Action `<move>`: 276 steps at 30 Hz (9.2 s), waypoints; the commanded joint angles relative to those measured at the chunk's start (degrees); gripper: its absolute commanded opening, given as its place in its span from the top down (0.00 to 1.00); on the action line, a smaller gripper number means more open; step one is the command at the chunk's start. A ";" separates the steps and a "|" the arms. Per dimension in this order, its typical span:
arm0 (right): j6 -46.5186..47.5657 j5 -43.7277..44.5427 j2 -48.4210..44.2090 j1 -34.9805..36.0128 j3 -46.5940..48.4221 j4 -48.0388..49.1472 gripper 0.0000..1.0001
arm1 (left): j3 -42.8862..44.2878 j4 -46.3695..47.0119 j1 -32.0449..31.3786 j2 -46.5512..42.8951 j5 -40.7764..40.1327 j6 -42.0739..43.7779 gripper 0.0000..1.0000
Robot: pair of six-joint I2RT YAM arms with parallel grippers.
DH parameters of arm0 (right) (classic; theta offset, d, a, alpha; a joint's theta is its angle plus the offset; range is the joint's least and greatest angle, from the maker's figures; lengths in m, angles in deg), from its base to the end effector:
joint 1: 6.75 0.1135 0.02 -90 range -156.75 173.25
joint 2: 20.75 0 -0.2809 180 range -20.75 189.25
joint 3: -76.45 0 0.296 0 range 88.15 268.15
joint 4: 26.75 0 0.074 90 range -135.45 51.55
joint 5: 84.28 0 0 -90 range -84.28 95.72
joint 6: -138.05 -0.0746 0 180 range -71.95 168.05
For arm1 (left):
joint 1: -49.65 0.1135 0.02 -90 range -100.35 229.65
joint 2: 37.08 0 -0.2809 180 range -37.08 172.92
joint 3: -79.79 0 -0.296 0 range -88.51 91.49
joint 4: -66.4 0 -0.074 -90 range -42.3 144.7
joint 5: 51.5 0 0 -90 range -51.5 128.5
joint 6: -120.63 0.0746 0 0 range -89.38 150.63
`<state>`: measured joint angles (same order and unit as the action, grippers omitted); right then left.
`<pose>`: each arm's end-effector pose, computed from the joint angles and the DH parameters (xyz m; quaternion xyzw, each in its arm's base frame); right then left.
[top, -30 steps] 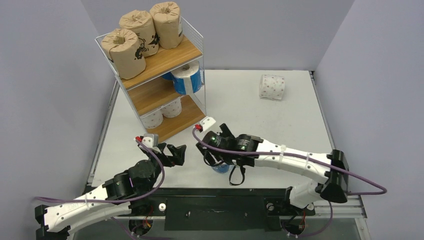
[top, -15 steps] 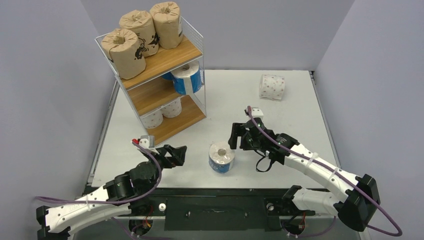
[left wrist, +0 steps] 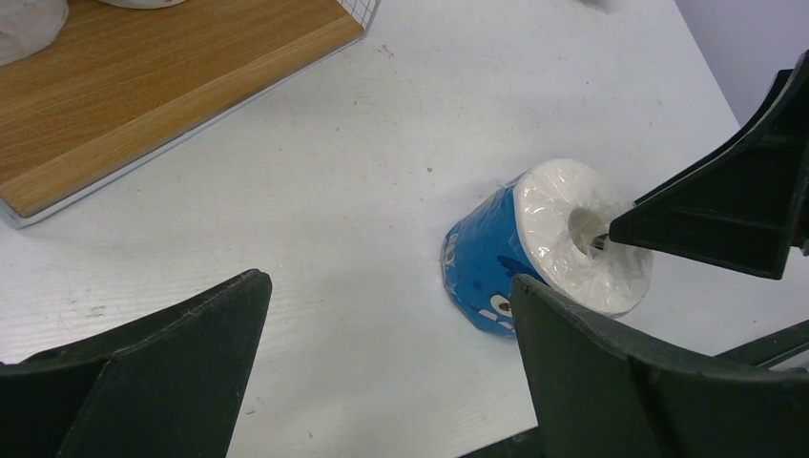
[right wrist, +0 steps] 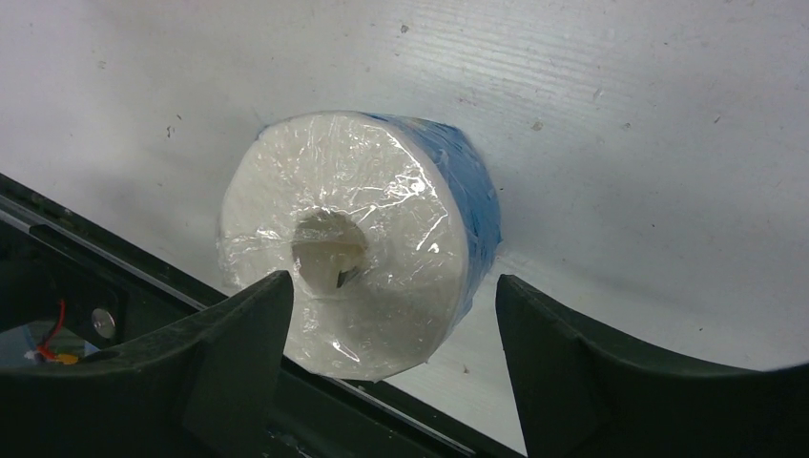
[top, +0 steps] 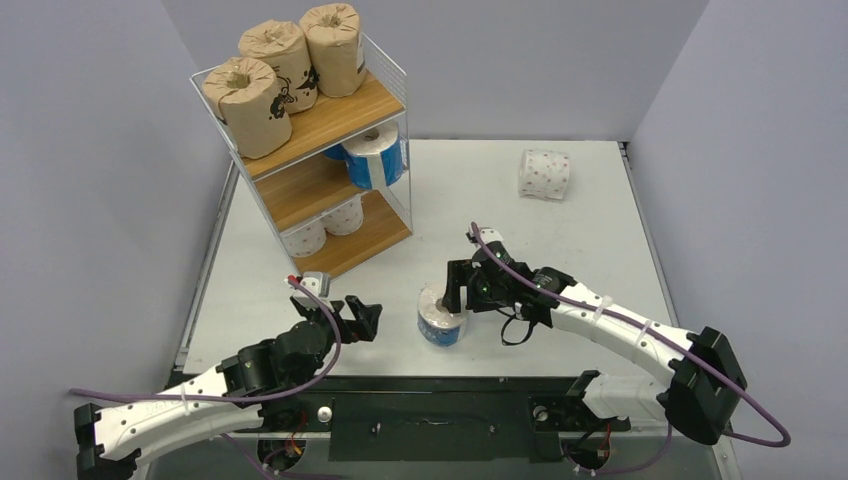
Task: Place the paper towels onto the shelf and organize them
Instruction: Pick up the paper towel from the center of the board, then place the paper towel on the shelf.
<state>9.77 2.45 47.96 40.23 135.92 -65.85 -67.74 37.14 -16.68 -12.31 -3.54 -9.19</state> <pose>0.2076 0.2287 0.2168 -0.0810 0.9308 0.2604 0.2435 0.1175 -0.1435 0.2233 -0.0194 0.7975 -0.2415 0.5525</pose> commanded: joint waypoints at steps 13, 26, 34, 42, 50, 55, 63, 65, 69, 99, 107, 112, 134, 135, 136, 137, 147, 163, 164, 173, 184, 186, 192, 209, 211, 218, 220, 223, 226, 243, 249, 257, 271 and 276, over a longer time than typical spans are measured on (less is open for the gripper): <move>-0.84 1.87 6.77 0.66 1.02 1.66 0.46 | 1.10 0.03 -0.22 -5.08 -0.18 1.93 0.02; 0.28 3.09 2.63 0.69 7.70 -3.89 0.62 | 0.16 6.00 -0.36 -7.63 0.87 8.86 0.05; 2.92 5.29 1.52 0.65 21.77 -9.28 0.62 | 0.73 13.14 -0.38 -8.17 2.05 11.78 0.03; 4.63 4.22 6.17 0.84 36.15 -11.19 0.63 | 5.00 12.89 -0.38 -7.99 0.77 15.89 0.04; 3.36 3.77 12.80 2.11 46.21 -11.14 0.63 | 4.67 13.47 -0.38 -13.78 0.90 21.85 0.04; 1.56 3.92 16.90 2.97 52.24 -11.06 0.63 | 5.60 15.05 -0.38 -14.62 0.48 28.60 0.04; -2.12 3.89 23.94 4.03 61.14 -10.41 0.63 | 7.65 18.95 -0.39 -13.44 0.40 44.12 0.04; -2.96 3.98 26.08 4.57 63.73 -10.46 0.64 | 7.19 20.77 -0.38 -14.18 -0.03 47.77 0.04; -4.43 4.05 29.58 5.05 67.49 -10.47 0.64 | 6.18 24.06 -0.31 -15.64 0.01 51.67 0.04; -9.40 4.39 39.85 6.88 78.33 -7.33 0.65 | 3.52 44.98 -0.04 0.31 -8.70 56.35 0.04; -9.92 3.89 41.35 7.02 79.62 -7.08 0.65 | 3.92 51.44 1.81 5.92 -10.32 57.62 0.04; -10.26 3.77 41.82 7.07 79.66 -6.52 0.64 | 3.73 55.03 3.72 9.37 -11.50 56.76 0.03; -10.75 0.41 41.77 7.03 79.68 -6.15 0.51 | 7.83 52.15 15.50 16.24 -9.22 45.70 0.13; -10.85 0.35 41.77 6.97 79.68 -6.13 0.50 | 7.90 52.07 15.87 16.46 -9.09 45.57 0.13; -11.07 0.16 41.77 6.98 79.72 -6.12 0.49 | 7.95 52.00 16.05 16.50 -9.06 45.34 0.13; -11.22 -0.04 41.73 6.87 79.74 -6.10 0.48 | 8.00 51.95 16.42 16.63 -8.92 45.21 0.13; -12.23 -1.85 40.85 6.33 78.84 -5.29 0.47 | 8.71 50.80 19.55 17.28 -8.43 44.10 0.15; -12.72 -1.27 31.82 3.95 68.82 -2.10 0.38 | 12.87 49.08 25.30 22.66 -5.22 43.14 0.18; -12.71 -1.07 31.30 3.89 68.27 -1.90 0.38 | 13.17 48.91 25.51 23.21 -5.10 42.92 0.19; -12.40 2.99 20.96 2.40 55.03 3.61 0.38 | 14.93 48.41 29.21 26.27 -3.60 42.61 0.19; -11.09 2.94 15.42 1.58 46.26 8.29 0.38 | 17.20 43.51 31.81 24.96 1.66 42.12 0.04; -10.58 3.07 14.89 1.50 45.71 8.50 0.38 | 17.90 41.03 31.79 23.41 4.53 41.00 0.02; -8.72 5.55 13.40 1.17 45.91 6.08 0.37 | 20.62 31.31 31.77 17.33 11.22 38.03 0.04; -0.91 1.08 14.02 6.21 33.37 28.69 0.73 | 34.04 3.56 31.75 0.21 31.22 32.64 0.20; -0.23 0.09 17.55 7.39 35.96 28.61 0.74 | 33.66 4.13 31.71 -2.85 30.33 32.96 0.22; -4.27 -3.66 27.96 8.52 43.03 32.50 0.74 | 31.16 6.73 31.70 -8.58 23.37 35.71 0.22; -5.43 -3.54 30.43 8.59 44.96 33.02 0.73 | 30.82 6.83 31.70 -9.52 21.14 36.09 0.22; -7.43 -1.72 33.25 8.59 46.42 34.32 0.73 | 30.27 6.68 31.70 -10.79 19.84 36.47 0.22; -8.95 0.25 34.64 8.48 46.32 36.97 0.73 | 29.92 6.54 31.70 -11.66 19.23 36.92 0.22; -13.55 1.37 44.30 8.30 56.00 37.19 0.71 | 28.71 5.54 31.70 -13.31 18.06 37.16 0.21; -15.22 -0.06 49.61 8.27 61.64 36.02 0.70 | 27.92 5.53 31.70 -13.21 18.48 36.41 0.21; -16.63 -1.94 51.27 8.30 65.01 36.47 0.69 | 26.92 5.33 31.73 -13.63 18.05 35.80 0.20; -12.65 -1.90 29.40 6.52 40.96 42.46 0.65 | 26.04 6.60 31.70 -13.14 18.65 34.78 0.18; -11.01 0.02 19.02 2.60 31.63 42.67 0.61 | 25.43 7.06 31.70 -13.16 18.84 34.07 0.17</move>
<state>-3.72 0.90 75.52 46.26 172.31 -27.40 -41.92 42.25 14.86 -25.46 14.75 26.00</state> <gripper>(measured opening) 0.374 0.825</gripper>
